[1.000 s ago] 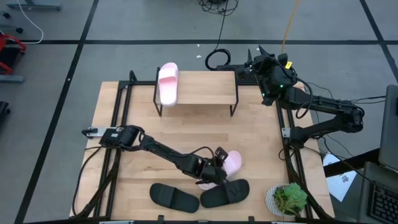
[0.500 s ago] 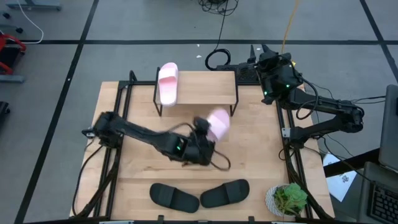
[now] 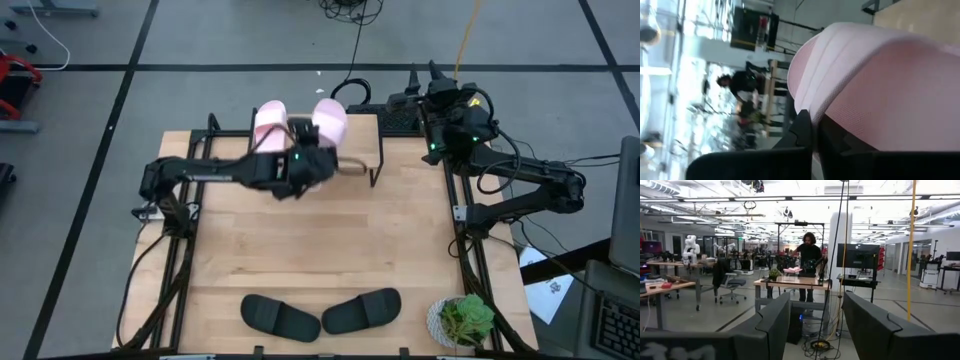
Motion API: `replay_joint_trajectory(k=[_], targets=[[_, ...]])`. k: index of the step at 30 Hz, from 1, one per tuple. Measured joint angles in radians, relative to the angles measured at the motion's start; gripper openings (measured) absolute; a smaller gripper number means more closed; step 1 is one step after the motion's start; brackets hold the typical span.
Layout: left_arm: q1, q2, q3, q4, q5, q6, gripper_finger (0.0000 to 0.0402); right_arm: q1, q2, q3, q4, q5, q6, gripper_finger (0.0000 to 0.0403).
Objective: Pick and place slides into the shelf
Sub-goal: Put the pink slide on the shelf
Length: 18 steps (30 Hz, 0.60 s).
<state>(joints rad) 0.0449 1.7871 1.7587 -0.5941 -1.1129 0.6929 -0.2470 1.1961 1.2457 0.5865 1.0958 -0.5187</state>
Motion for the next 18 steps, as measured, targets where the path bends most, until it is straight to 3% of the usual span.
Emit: replay_joint_trajectory(k=[7, 18], targets=[[0.143, 0.02, -0.001, -0.029, 0.176, -0.136, 0.0, 0.0, 0.0, 0.0, -0.003, 0.0, -0.036, 0.0173], [0.243, 0.091, -0.001, -0.192, 0.233, -0.265, 0.0, 0.0, 0.0, 0.0, -0.003, 0.0, -0.052, 0.0173]])
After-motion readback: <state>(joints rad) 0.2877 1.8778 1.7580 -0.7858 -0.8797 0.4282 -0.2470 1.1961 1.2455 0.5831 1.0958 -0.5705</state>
